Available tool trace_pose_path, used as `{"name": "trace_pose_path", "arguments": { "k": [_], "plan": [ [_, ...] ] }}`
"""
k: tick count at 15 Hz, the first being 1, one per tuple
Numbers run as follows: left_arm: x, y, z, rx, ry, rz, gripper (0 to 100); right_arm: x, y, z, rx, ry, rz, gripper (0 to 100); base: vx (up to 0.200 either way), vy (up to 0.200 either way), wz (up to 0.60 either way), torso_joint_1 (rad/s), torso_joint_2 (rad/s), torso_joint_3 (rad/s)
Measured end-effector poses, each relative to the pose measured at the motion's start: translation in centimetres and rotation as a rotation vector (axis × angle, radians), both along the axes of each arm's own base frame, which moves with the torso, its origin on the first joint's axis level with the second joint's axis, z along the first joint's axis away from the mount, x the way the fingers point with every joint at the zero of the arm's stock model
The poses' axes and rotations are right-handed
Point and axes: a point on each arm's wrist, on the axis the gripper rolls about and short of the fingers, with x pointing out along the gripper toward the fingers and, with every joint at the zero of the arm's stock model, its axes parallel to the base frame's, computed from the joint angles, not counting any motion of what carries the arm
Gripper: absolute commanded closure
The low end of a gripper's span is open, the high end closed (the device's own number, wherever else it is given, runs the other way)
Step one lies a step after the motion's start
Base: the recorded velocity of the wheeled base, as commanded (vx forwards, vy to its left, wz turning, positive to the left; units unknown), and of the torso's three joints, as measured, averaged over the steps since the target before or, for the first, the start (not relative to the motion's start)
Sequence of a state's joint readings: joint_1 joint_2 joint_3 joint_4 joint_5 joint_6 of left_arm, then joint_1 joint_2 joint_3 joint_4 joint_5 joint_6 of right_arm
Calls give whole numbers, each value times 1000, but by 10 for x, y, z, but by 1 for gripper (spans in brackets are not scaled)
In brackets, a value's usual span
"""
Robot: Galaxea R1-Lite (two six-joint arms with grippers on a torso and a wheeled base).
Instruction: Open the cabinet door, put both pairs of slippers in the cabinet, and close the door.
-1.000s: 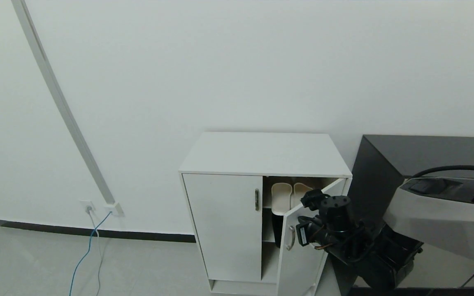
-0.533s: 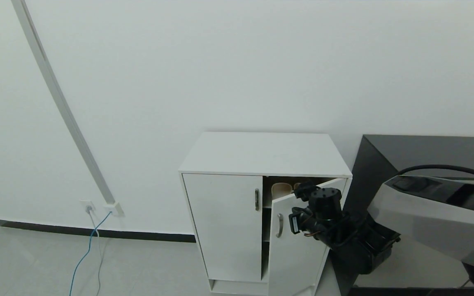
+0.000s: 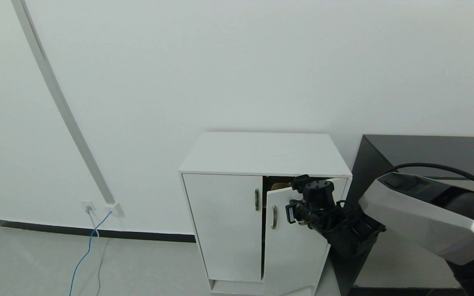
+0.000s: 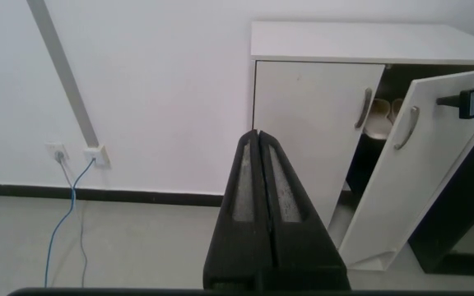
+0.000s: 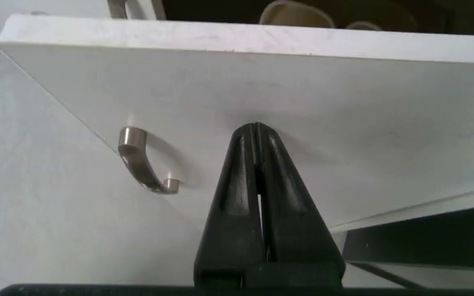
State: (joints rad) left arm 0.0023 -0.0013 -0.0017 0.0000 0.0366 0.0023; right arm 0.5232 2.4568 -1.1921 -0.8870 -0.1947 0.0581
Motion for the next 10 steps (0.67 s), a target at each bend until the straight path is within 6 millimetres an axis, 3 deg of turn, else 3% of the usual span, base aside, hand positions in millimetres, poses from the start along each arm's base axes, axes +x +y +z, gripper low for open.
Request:
{"name": "trace_pose_path", "arguments": {
  "k": [10],
  "plan": [
    [0, 0, 0, -1, 0, 0, 100, 30, 3, -10, 10, -20, -25, 100, 0, 0, 0, 0, 0, 0]
  ]
}}
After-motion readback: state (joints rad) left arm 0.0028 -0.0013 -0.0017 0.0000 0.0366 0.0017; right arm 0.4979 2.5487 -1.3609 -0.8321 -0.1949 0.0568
